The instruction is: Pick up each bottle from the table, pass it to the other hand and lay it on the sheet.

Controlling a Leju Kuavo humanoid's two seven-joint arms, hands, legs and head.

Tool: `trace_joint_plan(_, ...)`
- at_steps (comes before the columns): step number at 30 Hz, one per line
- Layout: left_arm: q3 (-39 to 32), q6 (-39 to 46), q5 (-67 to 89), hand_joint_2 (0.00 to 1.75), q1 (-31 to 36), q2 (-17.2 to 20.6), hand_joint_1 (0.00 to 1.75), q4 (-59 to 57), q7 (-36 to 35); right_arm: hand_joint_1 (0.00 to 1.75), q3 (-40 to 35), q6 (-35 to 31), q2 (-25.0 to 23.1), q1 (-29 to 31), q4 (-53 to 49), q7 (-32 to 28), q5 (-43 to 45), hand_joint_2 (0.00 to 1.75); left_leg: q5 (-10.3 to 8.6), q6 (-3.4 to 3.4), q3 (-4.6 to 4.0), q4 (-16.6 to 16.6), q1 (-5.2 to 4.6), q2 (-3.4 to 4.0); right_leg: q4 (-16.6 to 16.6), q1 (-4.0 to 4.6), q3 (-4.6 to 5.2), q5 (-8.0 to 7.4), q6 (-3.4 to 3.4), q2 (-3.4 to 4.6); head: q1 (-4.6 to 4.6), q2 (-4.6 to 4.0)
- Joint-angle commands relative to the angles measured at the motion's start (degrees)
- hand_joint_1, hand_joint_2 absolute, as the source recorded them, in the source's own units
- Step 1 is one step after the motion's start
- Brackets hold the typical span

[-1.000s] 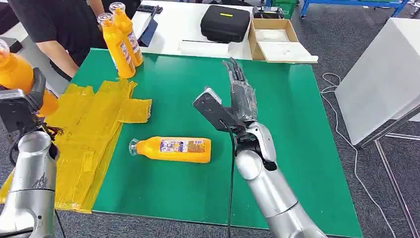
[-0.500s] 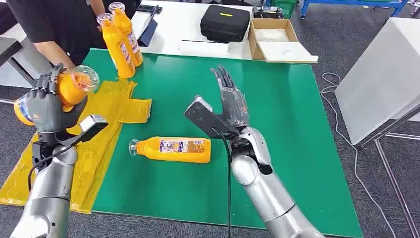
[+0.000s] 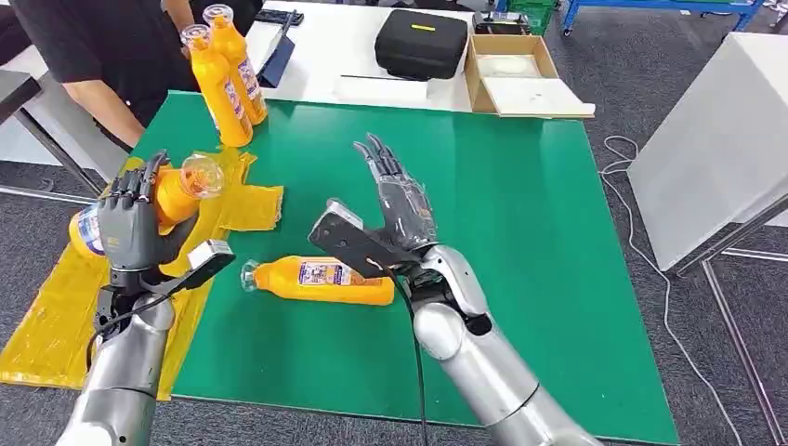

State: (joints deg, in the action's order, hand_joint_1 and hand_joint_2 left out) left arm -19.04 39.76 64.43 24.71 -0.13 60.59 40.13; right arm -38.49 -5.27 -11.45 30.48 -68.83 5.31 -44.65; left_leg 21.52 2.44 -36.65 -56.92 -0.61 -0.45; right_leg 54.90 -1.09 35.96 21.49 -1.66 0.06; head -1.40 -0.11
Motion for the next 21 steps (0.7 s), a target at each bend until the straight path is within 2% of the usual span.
trace_joint_plan(1,-1.32,0.24,-0.3,1.75,0.59,-0.53,1.75,-4.1,-0.13,0.0,-3.12,0.4,0.71,1.57,2.23,-0.09,0.02,0.0,0.03,-0.1,0.14,0.03,0.01,-0.02,-0.03,0.01,-0.15,0.04,0.06,-0.04,0.0,0.0)
trace_joint_plan(2,-1.33,0.24,-0.33,1.75,-0.25,-0.15,1.75,-4.54,-0.13,0.0,-3.75,0.37,0.5,0.96,1.38,-0.28,-0.14,0.0,0.18,-0.26,0.44,-0.03,0.03,-0.02,0.04,0.03,-0.45,0.2,0.16,-0.07,0.02,0.0)
trace_joint_plan(3,-1.47,0.24,-0.3,1.75,-0.77,-0.06,1.75,-5.09,-0.13,0.0,-4.31,0.3,0.35,0.04,0.11,-0.6,-0.63,0.0,0.06,-0.12,0.23,0.05,0.0,0.04,-0.04,0.0,-0.22,0.05,0.08,0.03,0.0,0.0)
trace_joint_plan(4,-0.88,0.24,-0.96,1.75,-2.71,0.75,1.75,-4.41,-0.13,0.0,-5.17,0.66,0.61,-1.12,-1.86,-0.18,-1.88,0.0,0.13,-0.19,0.37,0.05,0.0,0.08,-0.03,0.01,-0.36,0.11,0.12,0.06,0.0,0.0)
trace_joint_plan(6,-2.89,0.24,1.54,1.75,-0.77,-0.38,1.75,-7.37,-0.13,0.0,-6.19,-0.19,0.58,-1.64,-2.14,-0.28,-1.83,0.0,0.17,-0.21,0.47,0.1,0.01,0.12,-0.08,0.01,-0.45,0.14,0.14,0.09,0.0,0.0)
trace_joint_plan(8,-4.24,0.24,2.79,1.75,-3.04,-0.04,1.75,-7.35,-0.13,0.0,-7.35,0.35,1.23,-5.2,-7.35,1.13,-4.67,0.0,0.07,-0.12,0.23,0.08,0.0,0.04,-0.06,0.01,-0.24,0.06,0.08,0.02,0.0,0.0)
trace_joint_plan(9,-4.57,0.24,3.81,1.75,-3.57,0.13,1.75,-7.62,-0.13,0.0,-7.62,0.4,1.38,-6.14,-8.51,1.35,-5.41,0.0,0.18,-0.21,0.49,0.12,0.01,0.06,-0.09,0.02,-0.48,0.17,0.14,0.03,0.0,0.0)
trace_joint_plan(14,-4.57,0.24,3.81,1.75,-3.57,0.13,1.75,-7.62,-0.13,0.0,-7.62,0.4,1.38,-6.14,-8.51,1.35,-5.41,0.0,0.09,-0.14,0.18,0.03,0.03,0.03,-0.04,0.03,-0.17,0.07,0.1,0.01,0.0,0.0)
trace_joint_plan(15,-4.94,0.24,4.76,1.75,-3.48,0.1,1.75,-8.13,-0.13,0.0,-7.38,0.54,1.55,-6.42,-9.02,1.26,-5.79,0.0,0.23,-0.27,0.45,-0.02,0.05,0.05,0.02,0.04,-0.42,0.21,0.18,0.01,0.0,0.0)
trace_joint_plan(16,-5.38,0.24,6.12,1.75,-3.5,-0.05,1.75,-8.32,-0.13,0.0,-7.23,0.73,1.53,-6.65,-9.33,1.15,-6.14,0.0,0.07,-0.15,0.14,0.04,0.02,-0.02,-0.04,0.02,-0.13,0.07,0.1,-0.04,0.0,0.0)
trace_joint_plan(17,-6.8,0.24,9.36,1.75,-3.4,-0.52,1.75,-9.03,-0.13,0.0,-6.86,1.26,1.23,-7.31,-10.0,0.73,-7.11,0.0,0.15,-0.23,0.33,0.02,0.03,-0.03,0.0,0.02,-0.29,0.18,0.17,-0.07,0.0,0.0)
trace_joint_plan(19,-8.1,0.24,13.15,1.75,-3.22,-1.14,1.75,-10.11,-0.13,0.0,-6.83,1.72,1.02,-7.82,-10.67,0.48,-8.02,0.0,0.07,-0.15,0.16,0.06,0.0,-0.06,-0.05,0.01,-0.08,0.08,0.11,-0.02,0.0,0.0)
trace_joint_plan(20,-9.58,0.24,17.0,1.75,-2.81,-2.11,1.75,-11.37,-0.13,0.0,-7.07,2.07,0.9,-8.12,-11.24,0.5,-8.75,0.0,0.24,-0.34,0.52,0.0,0.03,-0.03,0.02,0.04,-0.43,0.25,0.24,-0.04,0.02,0.0)
trace_joint_plan(21,-9.58,0.24,17.0,1.75,-2.81,-2.11,1.75,-11.37,-0.13,0.0,-7.07,2.07,0.9,-8.12,-11.24,0.5,-8.75,0.0,0.06,-0.15,0.18,0.07,0.0,-0.09,-0.06,0.01,-0.11,0.08,0.11,-0.04,0.0,0.0)
